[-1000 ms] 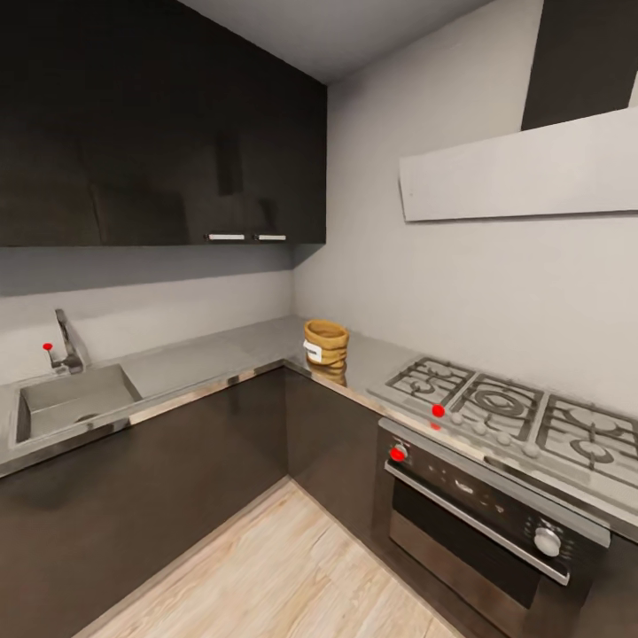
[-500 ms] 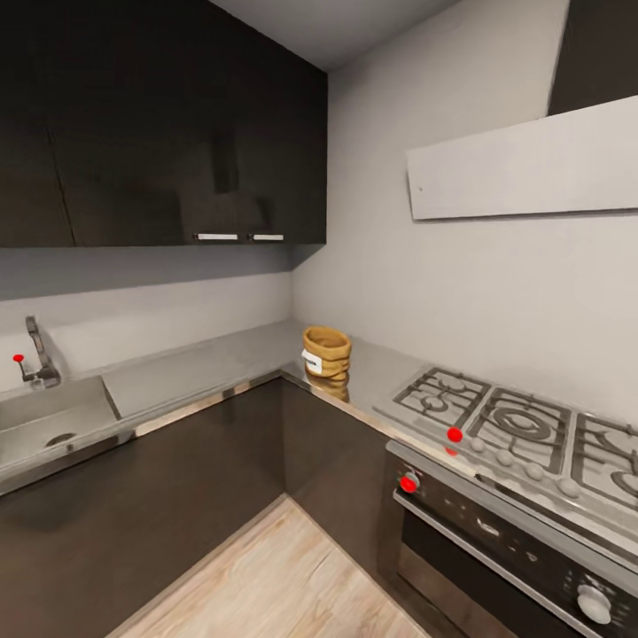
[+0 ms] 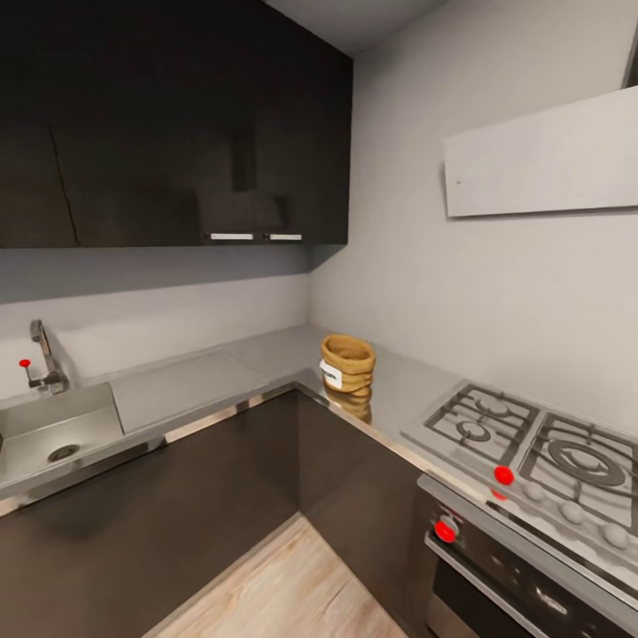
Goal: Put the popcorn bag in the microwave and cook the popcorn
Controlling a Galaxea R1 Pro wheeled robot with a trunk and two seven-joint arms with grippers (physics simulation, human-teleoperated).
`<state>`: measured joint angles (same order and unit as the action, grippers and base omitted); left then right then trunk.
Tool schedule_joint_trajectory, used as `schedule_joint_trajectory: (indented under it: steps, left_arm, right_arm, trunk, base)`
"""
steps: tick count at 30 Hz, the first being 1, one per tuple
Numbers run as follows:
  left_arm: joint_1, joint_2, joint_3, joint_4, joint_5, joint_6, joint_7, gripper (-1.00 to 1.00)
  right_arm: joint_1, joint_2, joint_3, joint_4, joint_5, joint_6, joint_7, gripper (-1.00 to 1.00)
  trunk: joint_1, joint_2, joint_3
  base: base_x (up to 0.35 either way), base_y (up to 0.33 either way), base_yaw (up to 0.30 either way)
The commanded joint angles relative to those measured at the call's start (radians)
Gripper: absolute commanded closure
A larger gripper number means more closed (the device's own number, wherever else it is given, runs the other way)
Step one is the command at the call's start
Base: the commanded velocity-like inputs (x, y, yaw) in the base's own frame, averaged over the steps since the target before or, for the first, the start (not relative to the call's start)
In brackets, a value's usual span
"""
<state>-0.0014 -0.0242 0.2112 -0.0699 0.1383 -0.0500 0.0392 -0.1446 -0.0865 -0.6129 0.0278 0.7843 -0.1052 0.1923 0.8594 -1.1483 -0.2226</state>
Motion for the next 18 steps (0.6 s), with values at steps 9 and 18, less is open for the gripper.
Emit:
schedule_joint_trajectory:
  steps: [9, 18]
  left_arm:
    - [0.0, 0.0, -0.003, -0.001, 0.01, -0.002, 0.004, -1.0]
    - [0.0, 0.0, -0.003, -0.001, 0.01, -0.002, 0.004, -1.0]
  right_arm:
    - [-0.001, -0.001, -0.007, 0.003, 0.008, -0.001, 0.0, -1.0]
    - [-0.001, -0.001, -0.006, 0.003, 0.011, 0.0, -0.012, -1.0]
  trunk:
    - [0.001, -0.001, -0.001]
    - [0.001, -0.001, -0.001]
  base:
    - [0.322, 0.0, 0.001]
    - [0.297, 0.0, 0.0]
